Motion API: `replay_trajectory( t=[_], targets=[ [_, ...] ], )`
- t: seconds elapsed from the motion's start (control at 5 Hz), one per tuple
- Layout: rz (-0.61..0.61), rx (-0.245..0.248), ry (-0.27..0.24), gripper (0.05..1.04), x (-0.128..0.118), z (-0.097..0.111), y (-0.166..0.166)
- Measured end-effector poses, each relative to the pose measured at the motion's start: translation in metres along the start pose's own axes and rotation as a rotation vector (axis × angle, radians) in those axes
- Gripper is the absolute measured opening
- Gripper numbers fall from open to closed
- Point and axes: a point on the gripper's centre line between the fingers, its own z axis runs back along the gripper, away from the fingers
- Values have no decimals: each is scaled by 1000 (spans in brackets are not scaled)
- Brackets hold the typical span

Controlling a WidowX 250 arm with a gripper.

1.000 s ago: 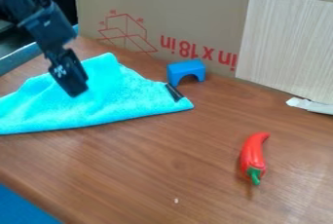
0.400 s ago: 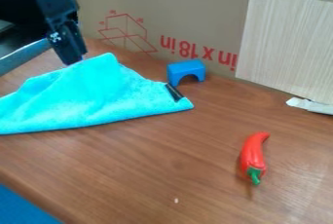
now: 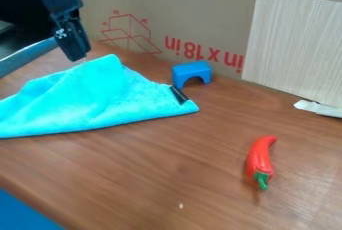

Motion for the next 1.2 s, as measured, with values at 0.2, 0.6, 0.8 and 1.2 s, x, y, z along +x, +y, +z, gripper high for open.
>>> replay_trajectory(
  t=[0.2, 0.6, 0.8, 1.2],
  targets=[
    [28, 8, -4, 999, -3, 2, 9],
    [53, 26, 6, 999, -7, -2, 20],
    [57, 41, 10, 999, -7, -1, 25],
    [77, 46, 26, 999, -12, -4, 37]
  ],
)
